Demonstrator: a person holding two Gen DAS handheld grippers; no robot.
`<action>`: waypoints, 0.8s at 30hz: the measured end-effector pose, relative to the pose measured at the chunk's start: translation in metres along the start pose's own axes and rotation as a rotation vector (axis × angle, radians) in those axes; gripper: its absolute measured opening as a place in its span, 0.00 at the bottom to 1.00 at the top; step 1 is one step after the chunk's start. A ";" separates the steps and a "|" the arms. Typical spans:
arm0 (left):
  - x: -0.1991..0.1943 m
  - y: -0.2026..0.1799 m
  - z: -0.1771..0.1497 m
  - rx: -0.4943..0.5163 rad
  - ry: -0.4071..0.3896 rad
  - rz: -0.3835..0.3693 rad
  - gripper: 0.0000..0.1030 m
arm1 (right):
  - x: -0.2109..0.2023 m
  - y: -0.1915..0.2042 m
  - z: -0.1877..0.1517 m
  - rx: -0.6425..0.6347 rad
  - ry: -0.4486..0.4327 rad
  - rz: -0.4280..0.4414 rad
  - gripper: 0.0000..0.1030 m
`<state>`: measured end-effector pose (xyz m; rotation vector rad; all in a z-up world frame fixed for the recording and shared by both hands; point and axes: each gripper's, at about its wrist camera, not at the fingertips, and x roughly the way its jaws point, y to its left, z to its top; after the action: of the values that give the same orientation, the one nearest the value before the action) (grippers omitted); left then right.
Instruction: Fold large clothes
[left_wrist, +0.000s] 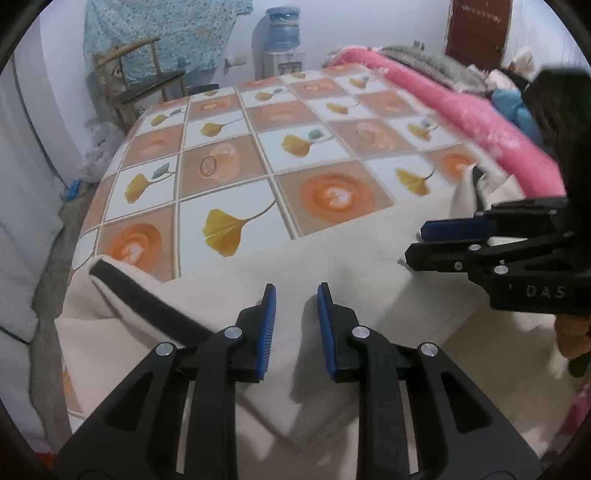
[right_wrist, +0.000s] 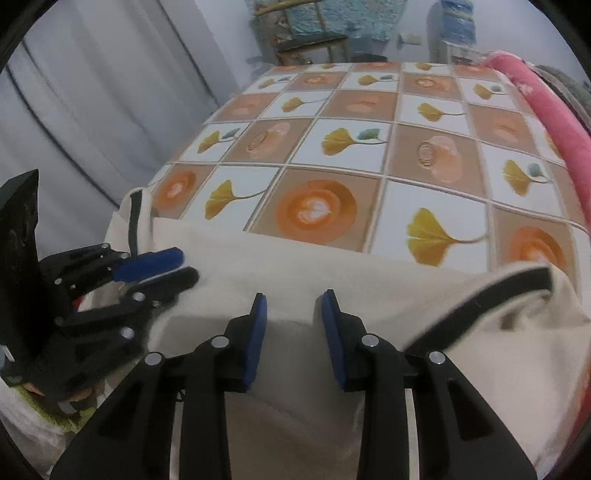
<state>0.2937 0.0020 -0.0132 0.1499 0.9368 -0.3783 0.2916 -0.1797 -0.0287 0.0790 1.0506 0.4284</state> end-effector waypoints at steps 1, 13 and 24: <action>-0.010 0.000 -0.001 0.006 -0.022 -0.033 0.21 | -0.008 0.002 -0.003 -0.012 -0.019 0.007 0.30; -0.023 -0.014 -0.028 0.083 -0.018 -0.033 0.22 | -0.027 0.011 -0.029 -0.049 -0.027 -0.088 0.30; -0.081 0.010 -0.038 -0.040 0.011 -0.010 0.40 | -0.062 0.001 -0.053 0.030 -0.057 -0.149 0.32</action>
<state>0.2263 0.0425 0.0296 0.1105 0.9562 -0.3681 0.2200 -0.2098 -0.0045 0.0392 0.9996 0.2737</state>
